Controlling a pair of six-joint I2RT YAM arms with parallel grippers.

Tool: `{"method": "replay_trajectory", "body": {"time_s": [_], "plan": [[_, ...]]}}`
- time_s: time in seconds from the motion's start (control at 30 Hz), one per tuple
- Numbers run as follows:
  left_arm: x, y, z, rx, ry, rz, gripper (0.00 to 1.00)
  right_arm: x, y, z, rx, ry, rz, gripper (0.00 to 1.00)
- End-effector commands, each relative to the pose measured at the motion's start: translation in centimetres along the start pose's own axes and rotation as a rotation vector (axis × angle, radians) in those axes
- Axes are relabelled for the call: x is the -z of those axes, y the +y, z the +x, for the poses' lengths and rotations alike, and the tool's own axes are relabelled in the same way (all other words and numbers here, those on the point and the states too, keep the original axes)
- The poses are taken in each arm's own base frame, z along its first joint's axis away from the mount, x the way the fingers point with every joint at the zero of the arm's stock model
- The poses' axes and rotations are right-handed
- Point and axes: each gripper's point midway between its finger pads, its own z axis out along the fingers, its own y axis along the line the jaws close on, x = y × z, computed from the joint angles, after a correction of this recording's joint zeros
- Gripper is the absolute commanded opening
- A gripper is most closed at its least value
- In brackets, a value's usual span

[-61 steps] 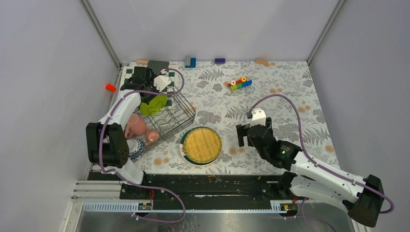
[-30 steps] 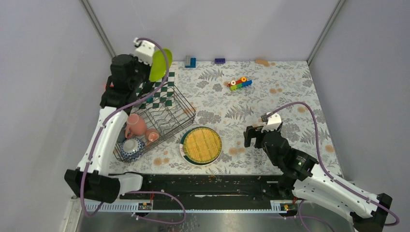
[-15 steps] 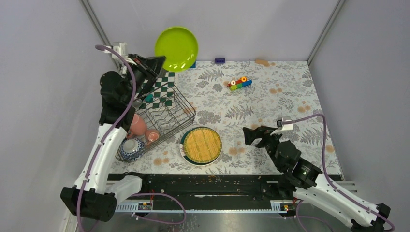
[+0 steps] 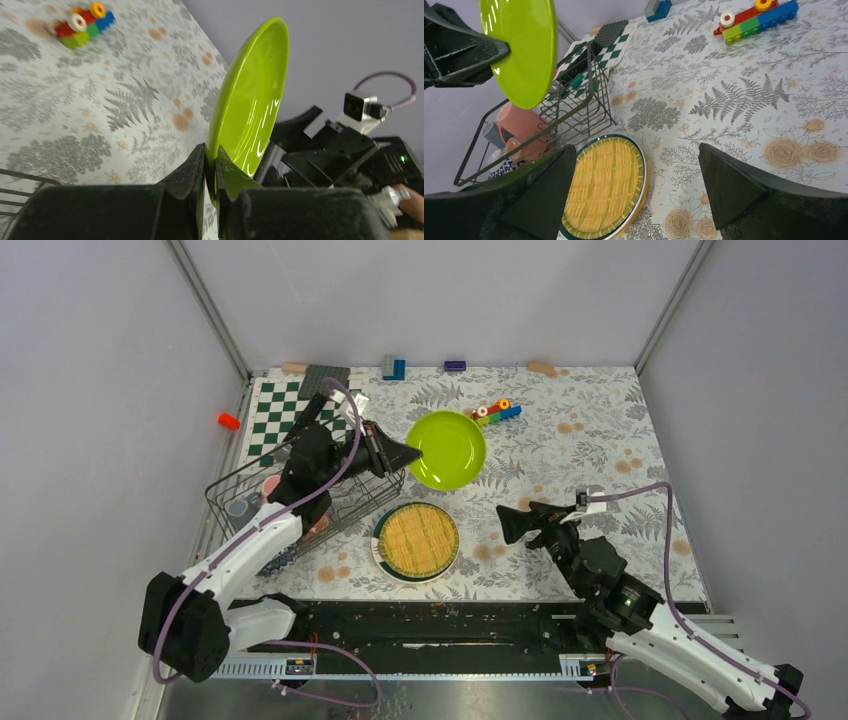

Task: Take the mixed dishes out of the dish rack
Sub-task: Pick up the plate from the dish rack.

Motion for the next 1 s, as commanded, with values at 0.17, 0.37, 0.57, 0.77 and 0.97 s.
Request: {"method": "replay_trajectory", "body": {"time_s": [0.17,0.37,0.57,0.77,0.97], "plan": [[-1.1,-1.6,2.6,-0.076,0.148,0.138,0.00,-0.6,4.7,-0.5,-0.052,0.041,-0.172,1.00],[-1.0,-2.0,5.4,-0.118,0.235,0.189,0.00,-1.7,5.8,-0.1,-0.054,0.071,-0.180,0.99],[-1.0,-1.3,6.3,-0.137,0.258,0.168,0.00,-2.6,6.8,-0.4,-0.088,0.075,-0.185,0.94],[-0.7,-1.8,7.3,-0.160,0.290,0.208,0.00,-3.6,7.9,-0.7,-0.131,0.053,-0.207,0.76],[-0.2,-2.2,7.7,-0.189,0.293,0.227,0.00,-4.5,9.1,-0.6,-0.156,0.059,-0.235,0.43]]}}
